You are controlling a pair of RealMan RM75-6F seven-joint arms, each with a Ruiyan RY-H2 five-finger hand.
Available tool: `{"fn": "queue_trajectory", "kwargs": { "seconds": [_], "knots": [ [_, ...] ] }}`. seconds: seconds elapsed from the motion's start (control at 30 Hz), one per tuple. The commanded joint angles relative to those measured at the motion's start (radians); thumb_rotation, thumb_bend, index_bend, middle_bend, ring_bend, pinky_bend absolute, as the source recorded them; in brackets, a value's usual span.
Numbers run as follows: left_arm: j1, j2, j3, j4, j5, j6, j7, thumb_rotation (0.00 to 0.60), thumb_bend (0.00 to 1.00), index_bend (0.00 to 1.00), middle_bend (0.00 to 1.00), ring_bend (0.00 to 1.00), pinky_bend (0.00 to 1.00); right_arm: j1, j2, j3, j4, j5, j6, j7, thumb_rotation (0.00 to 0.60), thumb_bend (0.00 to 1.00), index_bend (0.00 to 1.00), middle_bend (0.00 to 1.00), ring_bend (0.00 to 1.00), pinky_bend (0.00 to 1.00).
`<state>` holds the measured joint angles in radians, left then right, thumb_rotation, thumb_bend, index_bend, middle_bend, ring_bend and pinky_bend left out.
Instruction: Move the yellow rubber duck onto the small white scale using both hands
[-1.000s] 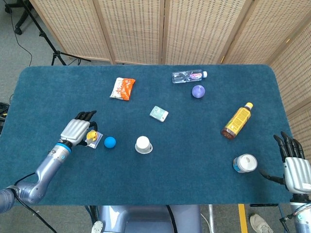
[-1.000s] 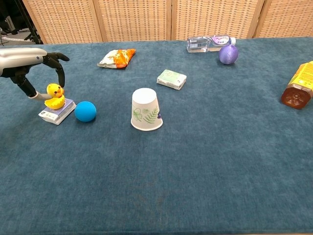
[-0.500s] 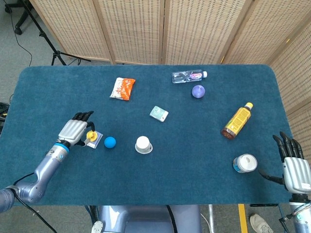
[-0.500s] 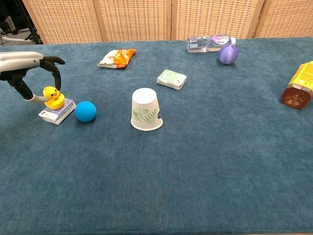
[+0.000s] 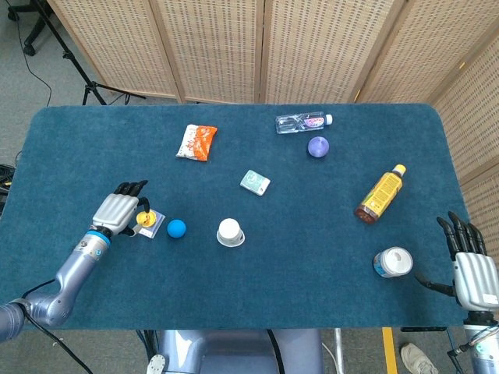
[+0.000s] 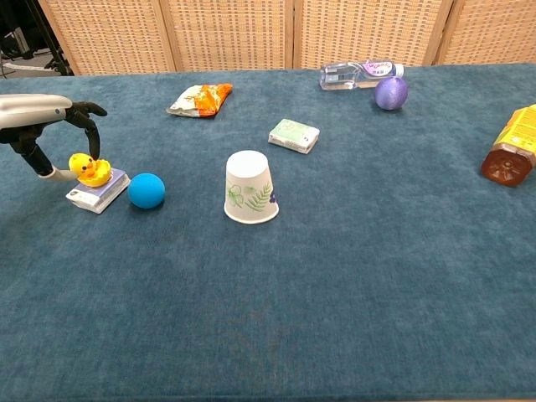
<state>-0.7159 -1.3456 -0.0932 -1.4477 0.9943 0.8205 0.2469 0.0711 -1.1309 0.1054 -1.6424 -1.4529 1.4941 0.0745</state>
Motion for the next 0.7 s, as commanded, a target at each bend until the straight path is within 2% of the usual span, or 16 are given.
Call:
{"fn": "queue_trajectory", "kwargs": {
  "seconds": [0.03, 0.1, 0.27, 0.53, 0.7],
  "knots": [
    [0.000, 0.000, -0.001, -0.002, 0.001, 0.001, 0.000, 0.600, 0.35, 0.54, 0.00, 0.00, 0.00, 0.000, 0.000, 0.000, 0.000, -0.001, 0.000, 0.000, 0.600, 0.00, 0.04, 0.00, 0.00, 0.00],
    [0.001, 0.000, -0.002, -0.004, 0.004, 0.005, -0.002, 0.600, 0.35, 0.50, 0.00, 0.00, 0.00, 0.000, 0.000, -0.001, 0.000, -0.001, -0.001, -0.001, 0.600, 0.00, 0.04, 0.00, 0.00, 0.00],
    [0.001, 0.000, -0.003, -0.003, 0.005, 0.003, -0.006, 0.600, 0.33, 0.32, 0.00, 0.00, 0.00, 0.000, 0.001, 0.000, -0.001, 0.001, -0.002, 0.002, 0.600, 0.00, 0.04, 0.00, 0.00, 0.00],
    [0.002, 0.007, -0.010, -0.016, 0.010, 0.000, -0.025, 0.600, 0.32, 0.23, 0.00, 0.00, 0.00, 0.000, 0.003, 0.000, -0.002, 0.001, -0.003, 0.004, 0.600, 0.00, 0.04, 0.00, 0.00, 0.00],
    [0.022, 0.058, -0.026, -0.066, 0.053, 0.022, -0.091, 0.600, 0.27, 0.17, 0.00, 0.00, 0.00, 0.000, 0.004, 0.000, -0.003, 0.001, -0.005, 0.008, 0.600, 0.00, 0.04, 0.00, 0.00, 0.00]
  ]
}}
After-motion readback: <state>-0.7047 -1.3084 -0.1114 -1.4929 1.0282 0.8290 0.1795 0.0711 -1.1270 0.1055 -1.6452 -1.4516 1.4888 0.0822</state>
